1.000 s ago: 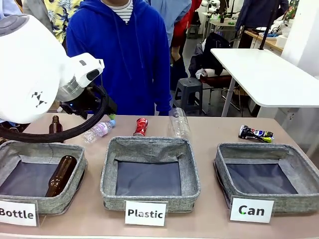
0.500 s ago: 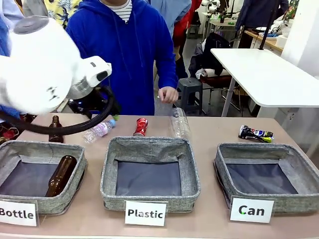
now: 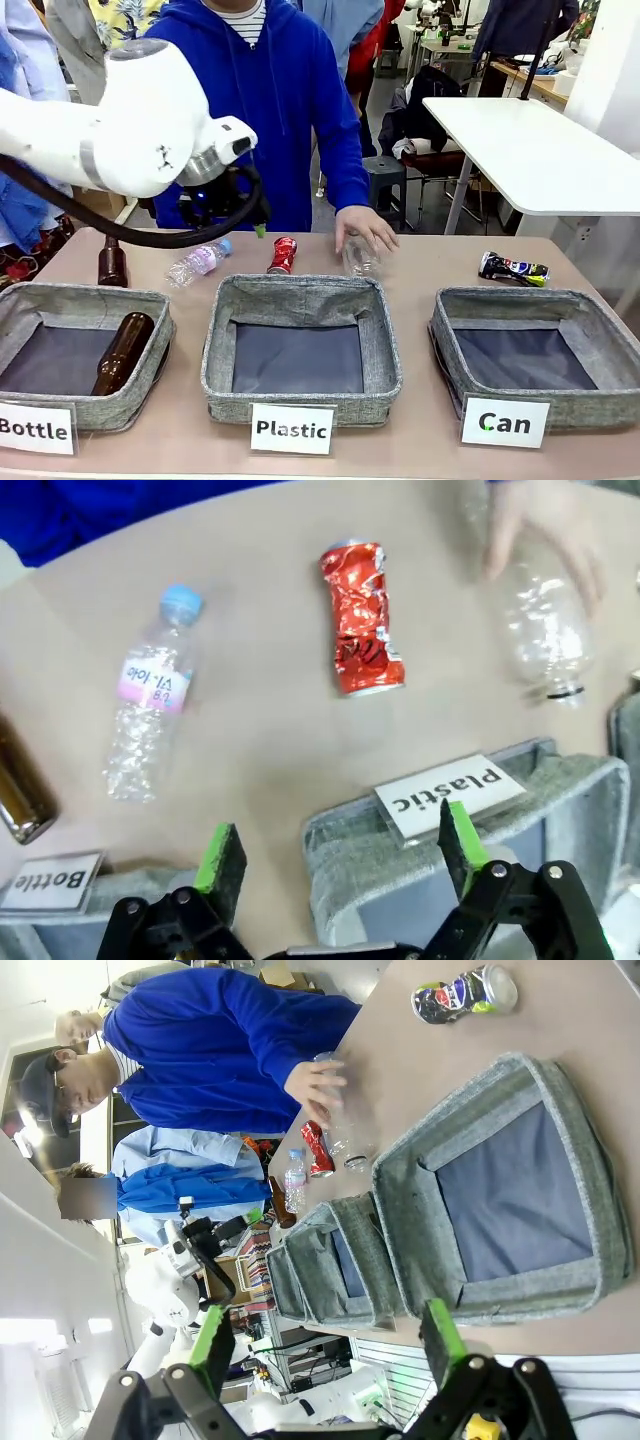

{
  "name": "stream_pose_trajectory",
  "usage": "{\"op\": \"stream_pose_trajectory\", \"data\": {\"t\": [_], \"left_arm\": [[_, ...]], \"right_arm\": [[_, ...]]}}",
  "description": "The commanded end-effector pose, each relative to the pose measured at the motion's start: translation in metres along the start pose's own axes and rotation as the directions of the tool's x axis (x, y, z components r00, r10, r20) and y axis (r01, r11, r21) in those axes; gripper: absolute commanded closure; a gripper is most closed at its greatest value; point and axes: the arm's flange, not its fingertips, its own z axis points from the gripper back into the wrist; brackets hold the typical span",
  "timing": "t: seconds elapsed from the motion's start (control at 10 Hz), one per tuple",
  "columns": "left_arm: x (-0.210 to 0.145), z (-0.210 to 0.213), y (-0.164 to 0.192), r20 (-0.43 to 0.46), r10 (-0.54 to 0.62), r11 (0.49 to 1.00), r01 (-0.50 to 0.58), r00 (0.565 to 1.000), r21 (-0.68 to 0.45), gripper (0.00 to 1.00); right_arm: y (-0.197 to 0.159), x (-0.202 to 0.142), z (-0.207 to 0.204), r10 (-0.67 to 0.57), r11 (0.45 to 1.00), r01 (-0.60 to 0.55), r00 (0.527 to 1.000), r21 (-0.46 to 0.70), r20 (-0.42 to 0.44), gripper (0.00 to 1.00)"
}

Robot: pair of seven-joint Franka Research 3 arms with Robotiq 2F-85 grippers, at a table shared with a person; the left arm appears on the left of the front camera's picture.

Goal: Sort the can waste into the basket.
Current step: Pick up the can waste from the table and place it in the right Fabric basket.

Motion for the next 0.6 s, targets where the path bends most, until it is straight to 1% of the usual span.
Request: {"op": "stream_pose_trajectory", "data": {"t": [0.0,0.1,0.2,0.4,0.5], "left_arm": [[-0.05,0.084,0.069,0.065,-0.019,0.993,0.026,0.998,-0.116,0.0],[-0.077,0.123,0.108,0.11,-0.029,0.989,0.045,0.994,-0.144,0.0],[-0.098,0.151,0.146,0.121,-0.002,0.982,0.025,0.993,-0.187,0.0],[-0.127,0.19,0.213,0.165,0.126,0.961,-0.08,0.978,-0.263,0.0],[-0.14,0.204,0.242,0.177,0.146,0.95,-0.088,0.973,-0.299,0.0]], "right_arm": [[0.001,0.002,0.001,0.02,0.999,-0.021,1.0,0.028,0.007,0.0],[0.001,0.002,0.001,0.02,0.999,-0.021,1.0,0.028,0.007,0.0],[0.001,0.002,0.001,0.02,0.999,-0.021,1.0,0.028,0.007,0.0],[0.001,0.002,0.001,0.02,0.999,-0.021,1.0,0.028,0.007,0.0],[0.001,0.002,0.001,0.02,0.999,-0.021,1.0,0.028,0.007,0.0]]}}
